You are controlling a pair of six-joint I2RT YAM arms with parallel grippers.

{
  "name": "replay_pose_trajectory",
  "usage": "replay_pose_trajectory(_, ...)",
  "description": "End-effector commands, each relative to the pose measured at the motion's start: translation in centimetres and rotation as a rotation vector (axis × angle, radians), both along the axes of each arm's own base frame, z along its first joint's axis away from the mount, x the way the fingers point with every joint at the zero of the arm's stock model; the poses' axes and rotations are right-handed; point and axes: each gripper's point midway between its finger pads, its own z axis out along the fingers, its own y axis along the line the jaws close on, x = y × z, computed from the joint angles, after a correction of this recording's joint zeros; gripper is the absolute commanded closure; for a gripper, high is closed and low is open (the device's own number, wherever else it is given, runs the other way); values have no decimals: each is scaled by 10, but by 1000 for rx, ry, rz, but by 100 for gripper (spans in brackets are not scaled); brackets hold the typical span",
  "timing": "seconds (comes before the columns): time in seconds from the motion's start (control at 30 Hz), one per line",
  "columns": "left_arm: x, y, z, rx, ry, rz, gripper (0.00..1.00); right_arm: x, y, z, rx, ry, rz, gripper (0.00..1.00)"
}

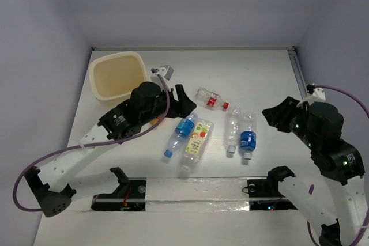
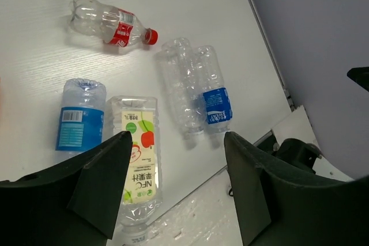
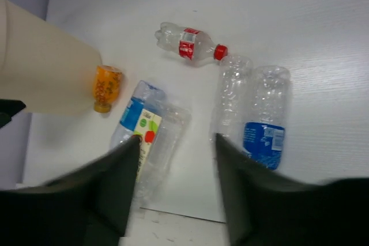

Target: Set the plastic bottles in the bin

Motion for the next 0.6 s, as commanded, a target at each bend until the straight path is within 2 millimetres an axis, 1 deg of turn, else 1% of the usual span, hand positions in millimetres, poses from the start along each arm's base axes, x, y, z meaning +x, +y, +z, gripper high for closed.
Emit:
replay_pose_trajectory(0.0,-4,-15,0,-34,9,-64,38,-6,-7,-10,9,18,-47,60)
replay_pose_trajectory(0.03,-5,-18,-1,-40,9,-76,39,-7,-7,-13,13,22,-49,70)
replay_pose_trajectory(0.07,-7,-19,-8,-35,22,-88,49,-8,-7,-15,16,28,-47,78)
replay_pose_trajectory(0.1,-6,-21,-11,-46,25,-90,60,-9,-6,-21,17,44,-46,92)
replay_pose_trajectory(0.13,-6,-22,-17,-44,37,-85,73,-10,-6,-24,18,52,-44,98)
replay_pose_trajectory(0.17,-6,-23,-28,-33,58,-82,90,-11,-5,-26,17,60,-40,100)
replay_pose_trajectory(0.2,-3,-25,-38,-13,79,-81,96,-12,-6,-28,18,67,-42,100)
replay_pose_trajectory(0.23,-6,-27,-46,14,95,-88,100,-14,-6,-29,17,70,-40,100)
replay_pose_trajectory(0.27,-8,-32,-49,41,88,-88,100,-15,-6,-30,20,71,-38,100)
replay_pose_trajectory(0.3,-8,-36,-58,81,98,-90,100,-16,-5,-32,20,73,-34,100)
replay_pose_trajectory(0.33,-9,-34,-64,128,97,-70,100,-17,-5,-33,25,71,-32,100)
replay_pose_trajectory(0.37,-10,-38,-61,158,73,-53,100,-18,-3,-38,26,83,-21,100)
replay_pose_trajectory(0.4,-10,-41,-70,196,83,-43,100,-19,-3,-41,23,90,-16,100)
replay_pose_trajectory(0.43,-12,-39,-74,226,91,-31,100,-19,-2,-44,20,102,-11,100)
replay_pose_trajectory(0.47,-12,-41,-74,240,86,0,100,-20,-2,-47,18,111,-9,100)
replay_pose_trajectory(0.5,-13,-40,-85,277,105,8,100,-20,-1,-49,14,115,-4,96)
replay_pose_trajectory(0.53,-14,-41,-89,292,111,14,97,-20,-1,-49,13,112,0,86)
replay_pose_trajectory(0.57,-14,-40,-98,326,122,30,82,-21,0,-50,17,102,8,60)
